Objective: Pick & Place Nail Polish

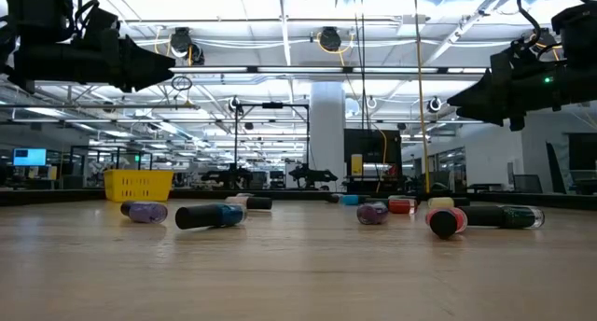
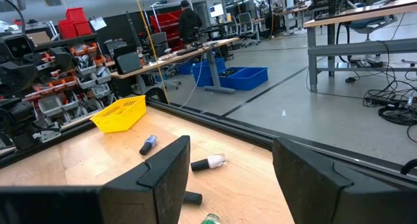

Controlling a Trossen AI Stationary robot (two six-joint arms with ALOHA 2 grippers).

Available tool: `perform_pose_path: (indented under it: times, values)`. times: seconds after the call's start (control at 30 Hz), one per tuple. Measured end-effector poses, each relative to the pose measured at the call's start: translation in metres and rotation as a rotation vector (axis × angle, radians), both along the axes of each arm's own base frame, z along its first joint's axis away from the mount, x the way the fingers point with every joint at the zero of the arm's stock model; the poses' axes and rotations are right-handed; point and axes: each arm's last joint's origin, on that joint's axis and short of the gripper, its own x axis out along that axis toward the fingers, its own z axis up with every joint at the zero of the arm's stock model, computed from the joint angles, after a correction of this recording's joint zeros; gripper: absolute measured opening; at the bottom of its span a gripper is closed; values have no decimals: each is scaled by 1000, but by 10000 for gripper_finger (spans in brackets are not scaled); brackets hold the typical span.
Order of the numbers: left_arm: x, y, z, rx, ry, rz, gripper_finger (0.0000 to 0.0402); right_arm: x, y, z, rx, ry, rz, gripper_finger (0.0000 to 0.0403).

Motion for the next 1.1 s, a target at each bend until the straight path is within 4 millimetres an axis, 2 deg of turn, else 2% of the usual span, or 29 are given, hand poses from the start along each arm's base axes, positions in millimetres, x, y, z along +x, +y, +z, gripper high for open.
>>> perform_pose_path:
  times: [0.37,0.53,0.6,0.87,1.1]
  values:
    - [0,0,0,0,0,0,356,0,0,1,15,-24,2,210]
    - [0,0,0,0,0,0,356,0,0,2,261,-229,3,210]
    - [0,0,0,0,0,0,356,0,-1,4,303,-299,-21,210]
    - [0,0,0,0,0,0,356,-1,-1,6,297,-329,-49,210]
    - [0,0,0,0,0,0,356,-1,-1,7,175,-238,-44,210]
